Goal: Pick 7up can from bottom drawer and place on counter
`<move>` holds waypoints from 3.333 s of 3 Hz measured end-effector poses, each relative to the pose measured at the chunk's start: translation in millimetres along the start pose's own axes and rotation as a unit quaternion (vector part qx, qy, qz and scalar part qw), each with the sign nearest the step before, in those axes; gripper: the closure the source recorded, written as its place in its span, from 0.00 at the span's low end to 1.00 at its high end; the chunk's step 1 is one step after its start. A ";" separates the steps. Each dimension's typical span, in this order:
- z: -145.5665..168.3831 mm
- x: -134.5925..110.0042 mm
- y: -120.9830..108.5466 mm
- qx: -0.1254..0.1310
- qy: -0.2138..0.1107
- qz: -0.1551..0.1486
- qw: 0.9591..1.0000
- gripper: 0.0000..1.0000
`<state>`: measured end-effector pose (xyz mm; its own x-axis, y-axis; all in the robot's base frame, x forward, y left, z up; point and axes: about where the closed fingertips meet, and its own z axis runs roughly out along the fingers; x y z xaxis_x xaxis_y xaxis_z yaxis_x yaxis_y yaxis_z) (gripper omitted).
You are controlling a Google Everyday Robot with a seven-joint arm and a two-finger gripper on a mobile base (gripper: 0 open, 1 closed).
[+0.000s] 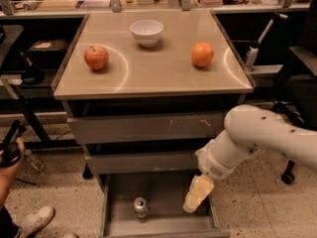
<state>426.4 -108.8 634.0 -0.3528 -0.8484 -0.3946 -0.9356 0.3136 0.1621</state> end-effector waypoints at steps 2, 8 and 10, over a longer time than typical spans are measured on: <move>69.5 10.6 -11.7 -0.018 -0.037 0.037 0.998 0.00; 258.4 27.8 -61.9 -0.086 -0.160 0.065 0.981 0.00; 355.0 30.8 -72.2 -0.112 -0.225 0.061 0.966 0.00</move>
Offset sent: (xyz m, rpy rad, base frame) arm 0.0029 0.0119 -0.0473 0.0555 0.0291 -0.0450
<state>478.2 -6.2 289.0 -0.4779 -0.5239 -0.7051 -0.8779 0.2570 0.4041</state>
